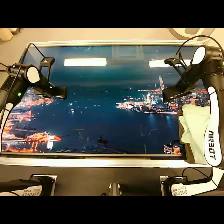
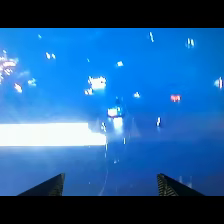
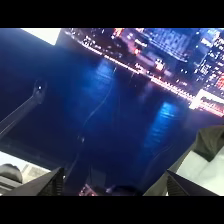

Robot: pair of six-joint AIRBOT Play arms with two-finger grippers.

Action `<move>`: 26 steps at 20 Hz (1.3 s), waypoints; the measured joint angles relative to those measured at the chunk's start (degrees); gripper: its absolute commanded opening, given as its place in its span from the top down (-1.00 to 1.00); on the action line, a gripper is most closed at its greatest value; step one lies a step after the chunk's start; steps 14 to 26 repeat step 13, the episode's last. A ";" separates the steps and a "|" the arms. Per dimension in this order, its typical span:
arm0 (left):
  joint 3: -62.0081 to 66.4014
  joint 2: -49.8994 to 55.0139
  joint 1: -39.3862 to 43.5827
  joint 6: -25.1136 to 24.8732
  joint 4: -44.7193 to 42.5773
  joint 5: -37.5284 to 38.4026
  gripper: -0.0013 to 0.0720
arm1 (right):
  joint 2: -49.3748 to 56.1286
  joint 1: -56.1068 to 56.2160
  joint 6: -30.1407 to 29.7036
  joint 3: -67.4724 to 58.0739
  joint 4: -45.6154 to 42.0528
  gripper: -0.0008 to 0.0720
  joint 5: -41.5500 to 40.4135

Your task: Fold the shirts.

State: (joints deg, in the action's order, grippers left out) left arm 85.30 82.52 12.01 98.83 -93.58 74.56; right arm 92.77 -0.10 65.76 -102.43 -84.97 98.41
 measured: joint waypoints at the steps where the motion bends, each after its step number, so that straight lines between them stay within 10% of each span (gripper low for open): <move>1: -0.13 -0.09 -0.04 0.15 0.44 -0.39 -1.00 | 0.17 0.11 -0.04 0.00 0.04 -0.93 0.66; 26: -0.42 -0.31 -0.15 0.66 0.57 -1.53 -1.00 | 0.63 0.44 -0.22 0.00 0.31 -0.93 1.90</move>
